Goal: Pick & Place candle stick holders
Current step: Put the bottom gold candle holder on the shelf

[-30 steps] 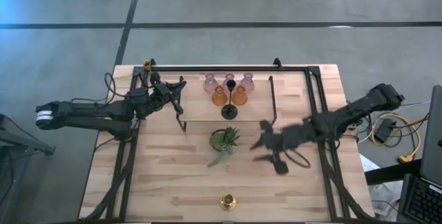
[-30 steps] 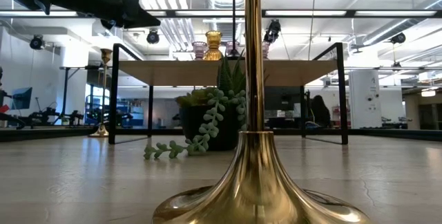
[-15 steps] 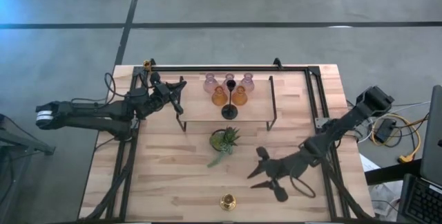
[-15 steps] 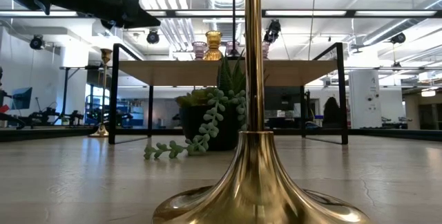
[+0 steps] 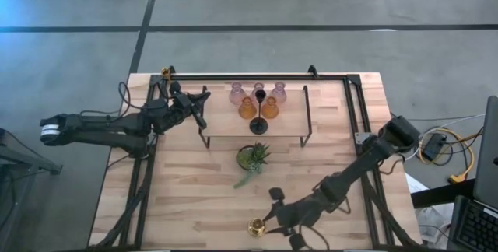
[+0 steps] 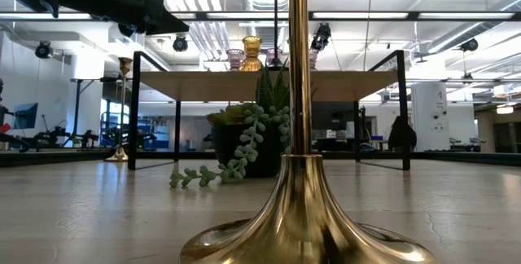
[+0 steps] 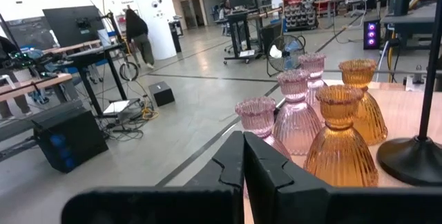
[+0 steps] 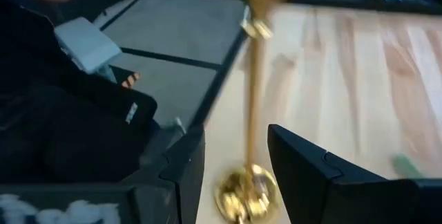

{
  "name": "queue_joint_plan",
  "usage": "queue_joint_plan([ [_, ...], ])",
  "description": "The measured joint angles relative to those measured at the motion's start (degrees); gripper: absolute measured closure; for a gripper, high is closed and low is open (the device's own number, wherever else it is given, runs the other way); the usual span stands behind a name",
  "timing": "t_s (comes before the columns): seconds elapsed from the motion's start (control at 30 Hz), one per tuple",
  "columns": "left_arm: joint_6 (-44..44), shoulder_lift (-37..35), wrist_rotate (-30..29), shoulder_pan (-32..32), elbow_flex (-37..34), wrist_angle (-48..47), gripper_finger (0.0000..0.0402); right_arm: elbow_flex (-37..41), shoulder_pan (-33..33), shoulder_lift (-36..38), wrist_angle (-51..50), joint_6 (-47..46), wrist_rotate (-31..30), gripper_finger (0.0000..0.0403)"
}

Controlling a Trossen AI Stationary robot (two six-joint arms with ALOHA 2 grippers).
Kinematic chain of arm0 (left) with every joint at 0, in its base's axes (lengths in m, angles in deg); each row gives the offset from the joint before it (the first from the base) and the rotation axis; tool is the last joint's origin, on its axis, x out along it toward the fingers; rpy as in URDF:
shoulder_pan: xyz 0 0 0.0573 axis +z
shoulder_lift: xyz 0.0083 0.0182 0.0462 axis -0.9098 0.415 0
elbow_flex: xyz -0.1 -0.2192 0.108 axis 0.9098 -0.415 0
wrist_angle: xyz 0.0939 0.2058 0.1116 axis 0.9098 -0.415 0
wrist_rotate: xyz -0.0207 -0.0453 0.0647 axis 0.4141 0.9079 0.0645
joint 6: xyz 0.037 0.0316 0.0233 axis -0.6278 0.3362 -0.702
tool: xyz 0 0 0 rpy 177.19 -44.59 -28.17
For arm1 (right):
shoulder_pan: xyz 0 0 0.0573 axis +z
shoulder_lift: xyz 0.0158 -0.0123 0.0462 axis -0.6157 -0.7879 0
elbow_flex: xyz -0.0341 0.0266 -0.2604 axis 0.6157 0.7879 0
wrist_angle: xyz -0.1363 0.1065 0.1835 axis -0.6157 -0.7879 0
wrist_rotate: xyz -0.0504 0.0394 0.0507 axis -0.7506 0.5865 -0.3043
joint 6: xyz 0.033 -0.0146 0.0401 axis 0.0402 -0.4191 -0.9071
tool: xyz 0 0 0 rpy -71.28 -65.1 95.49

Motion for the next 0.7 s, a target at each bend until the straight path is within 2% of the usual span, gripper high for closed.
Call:
queue_joint_plan([
  [0.3,-0.2,0.1,0.0,0.0,0.0,-2.1,0.0394,-6.8,-0.2,-3.7,-2.0,2.7,1.3,0.0252],
  [0.47,-0.2,0.1,0.0,0.0,0.0,-2.3,0.0394,-6.5,-0.6,-3.5,-1.9,2.5,-2.4,0.0252],
  [0.7,-0.2,0.1,0.0,0.0,0.0,-2.5,0.0394,-6.9,-0.5,-3.2,-7.2,-5.5,-1.0,0.0254],
])
